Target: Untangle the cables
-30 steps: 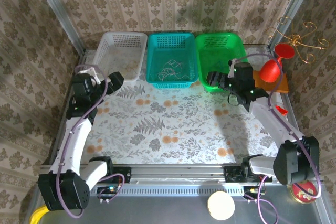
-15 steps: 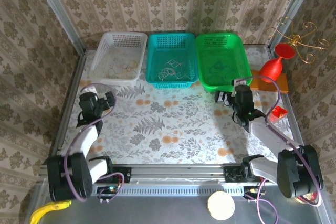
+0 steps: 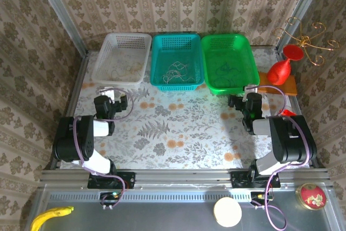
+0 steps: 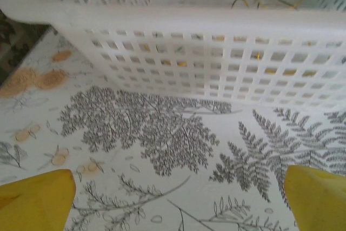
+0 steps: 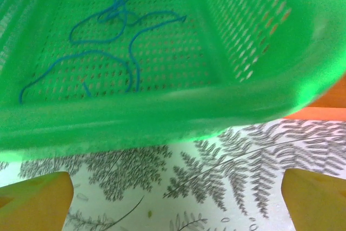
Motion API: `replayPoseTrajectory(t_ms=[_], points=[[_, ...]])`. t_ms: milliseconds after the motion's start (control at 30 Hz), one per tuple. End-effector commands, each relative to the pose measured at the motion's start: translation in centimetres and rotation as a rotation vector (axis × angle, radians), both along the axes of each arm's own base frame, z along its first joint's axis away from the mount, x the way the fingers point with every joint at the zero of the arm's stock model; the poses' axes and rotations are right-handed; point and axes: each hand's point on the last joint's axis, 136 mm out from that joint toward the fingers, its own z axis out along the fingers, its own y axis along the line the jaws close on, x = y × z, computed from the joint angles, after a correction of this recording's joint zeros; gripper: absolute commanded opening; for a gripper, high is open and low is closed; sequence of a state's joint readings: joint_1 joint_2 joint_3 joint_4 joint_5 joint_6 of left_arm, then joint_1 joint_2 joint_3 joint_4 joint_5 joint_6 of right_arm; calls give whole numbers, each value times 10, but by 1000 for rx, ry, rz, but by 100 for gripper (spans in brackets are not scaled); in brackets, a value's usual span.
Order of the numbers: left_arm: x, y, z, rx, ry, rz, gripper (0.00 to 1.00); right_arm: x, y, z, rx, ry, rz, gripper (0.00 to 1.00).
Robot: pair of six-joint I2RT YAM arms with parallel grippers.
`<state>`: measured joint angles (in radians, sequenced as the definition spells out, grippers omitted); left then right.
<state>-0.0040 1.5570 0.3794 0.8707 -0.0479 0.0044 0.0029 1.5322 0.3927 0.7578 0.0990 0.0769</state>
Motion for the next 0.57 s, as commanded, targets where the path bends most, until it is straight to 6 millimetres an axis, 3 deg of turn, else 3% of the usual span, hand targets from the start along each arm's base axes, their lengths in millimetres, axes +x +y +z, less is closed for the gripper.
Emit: replayPoseTrajectory(t_ms=[0,533], points=[[7,-4,16,21,-65,-36,100,15,13,27,3,-100,98,100],[8,-3,17,32,-68,-36,100,16,14,27,0,-99,97,100]])
